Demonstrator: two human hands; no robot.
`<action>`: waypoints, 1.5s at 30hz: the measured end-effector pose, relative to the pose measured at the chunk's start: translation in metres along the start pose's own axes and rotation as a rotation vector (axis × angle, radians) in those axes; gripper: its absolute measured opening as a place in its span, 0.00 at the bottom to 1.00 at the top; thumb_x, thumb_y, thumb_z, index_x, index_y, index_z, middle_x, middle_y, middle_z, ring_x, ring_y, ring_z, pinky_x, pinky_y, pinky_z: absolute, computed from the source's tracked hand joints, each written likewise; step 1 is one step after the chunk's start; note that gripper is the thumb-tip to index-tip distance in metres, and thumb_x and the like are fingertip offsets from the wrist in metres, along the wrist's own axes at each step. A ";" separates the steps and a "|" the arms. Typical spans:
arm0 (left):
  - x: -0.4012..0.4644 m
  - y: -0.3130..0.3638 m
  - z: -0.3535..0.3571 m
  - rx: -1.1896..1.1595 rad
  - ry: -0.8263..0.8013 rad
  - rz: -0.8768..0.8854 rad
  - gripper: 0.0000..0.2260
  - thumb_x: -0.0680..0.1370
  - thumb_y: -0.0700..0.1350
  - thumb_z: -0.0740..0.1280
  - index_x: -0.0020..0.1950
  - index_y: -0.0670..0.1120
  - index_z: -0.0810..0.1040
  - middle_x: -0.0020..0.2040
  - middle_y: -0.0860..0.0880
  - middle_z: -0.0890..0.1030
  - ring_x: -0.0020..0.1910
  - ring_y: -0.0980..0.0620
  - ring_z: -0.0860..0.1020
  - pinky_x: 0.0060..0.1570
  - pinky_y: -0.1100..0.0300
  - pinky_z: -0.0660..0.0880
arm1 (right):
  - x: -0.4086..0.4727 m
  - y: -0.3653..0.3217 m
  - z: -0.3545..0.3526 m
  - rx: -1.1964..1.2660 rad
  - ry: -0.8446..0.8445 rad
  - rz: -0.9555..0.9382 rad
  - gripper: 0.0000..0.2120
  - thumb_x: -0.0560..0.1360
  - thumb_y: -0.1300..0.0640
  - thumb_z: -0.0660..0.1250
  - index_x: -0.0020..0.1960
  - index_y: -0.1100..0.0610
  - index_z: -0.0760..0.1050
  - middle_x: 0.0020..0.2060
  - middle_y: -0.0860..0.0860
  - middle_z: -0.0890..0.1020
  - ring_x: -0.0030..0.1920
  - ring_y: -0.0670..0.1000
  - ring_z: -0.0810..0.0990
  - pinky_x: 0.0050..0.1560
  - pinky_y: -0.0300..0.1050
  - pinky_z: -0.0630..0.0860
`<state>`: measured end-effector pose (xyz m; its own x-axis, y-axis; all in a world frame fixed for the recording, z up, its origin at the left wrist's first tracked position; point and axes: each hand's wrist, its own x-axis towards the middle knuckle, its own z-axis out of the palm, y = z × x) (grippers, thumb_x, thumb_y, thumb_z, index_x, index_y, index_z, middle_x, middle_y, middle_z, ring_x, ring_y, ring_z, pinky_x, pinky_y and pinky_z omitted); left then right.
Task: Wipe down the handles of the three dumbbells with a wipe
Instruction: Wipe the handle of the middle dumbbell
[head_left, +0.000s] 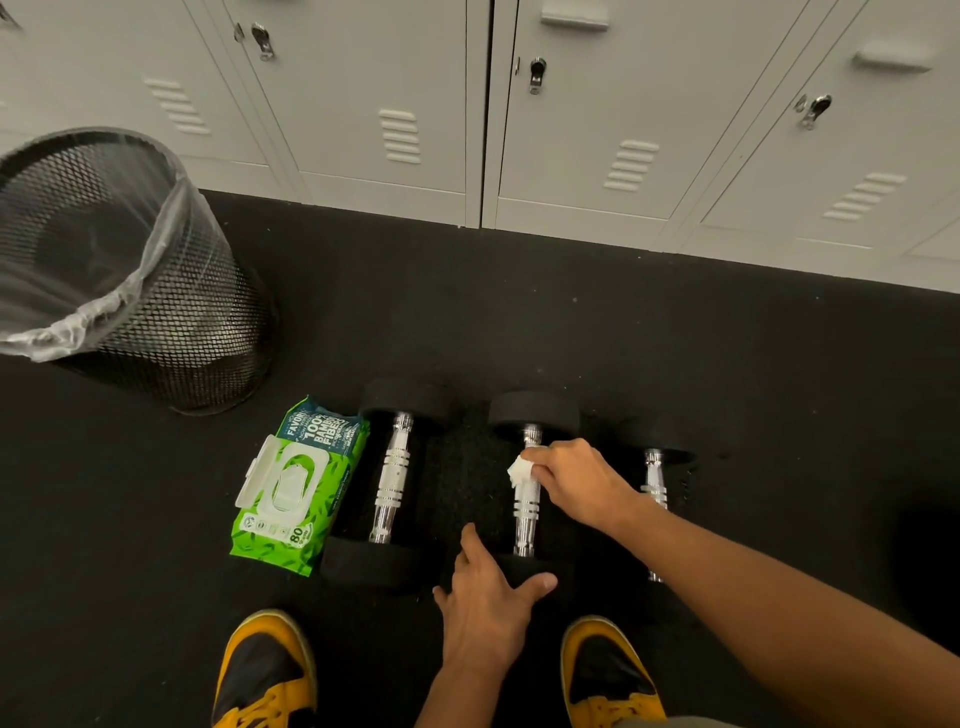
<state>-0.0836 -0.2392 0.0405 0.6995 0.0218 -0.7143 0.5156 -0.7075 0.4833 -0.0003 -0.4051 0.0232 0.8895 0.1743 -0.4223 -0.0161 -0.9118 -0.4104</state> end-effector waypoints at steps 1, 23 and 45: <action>0.000 0.000 0.000 -0.002 0.000 0.000 0.51 0.70 0.63 0.73 0.79 0.48 0.43 0.77 0.44 0.62 0.76 0.44 0.60 0.75 0.39 0.52 | -0.002 0.000 0.001 0.007 0.000 0.000 0.16 0.82 0.54 0.58 0.69 0.51 0.73 0.54 0.54 0.79 0.51 0.53 0.80 0.54 0.46 0.77; 0.007 -0.011 -0.007 -0.107 -0.068 0.039 0.49 0.70 0.58 0.75 0.79 0.50 0.47 0.75 0.43 0.64 0.75 0.42 0.61 0.72 0.41 0.62 | -0.034 -0.014 0.036 0.174 -0.261 -0.035 0.12 0.80 0.57 0.61 0.61 0.53 0.79 0.53 0.52 0.82 0.55 0.50 0.80 0.55 0.46 0.77; 0.015 -0.016 -0.007 -0.100 -0.076 0.008 0.42 0.71 0.57 0.74 0.76 0.53 0.52 0.64 0.44 0.74 0.66 0.45 0.69 0.68 0.45 0.67 | 0.010 0.003 0.012 0.380 0.105 0.225 0.17 0.80 0.58 0.63 0.68 0.54 0.76 0.65 0.50 0.79 0.65 0.51 0.77 0.69 0.48 0.71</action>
<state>-0.0786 -0.2226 0.0255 0.6663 -0.0397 -0.7446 0.5594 -0.6337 0.5343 0.0035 -0.4020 0.0082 0.8860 -0.0695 -0.4584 -0.3634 -0.7181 -0.5935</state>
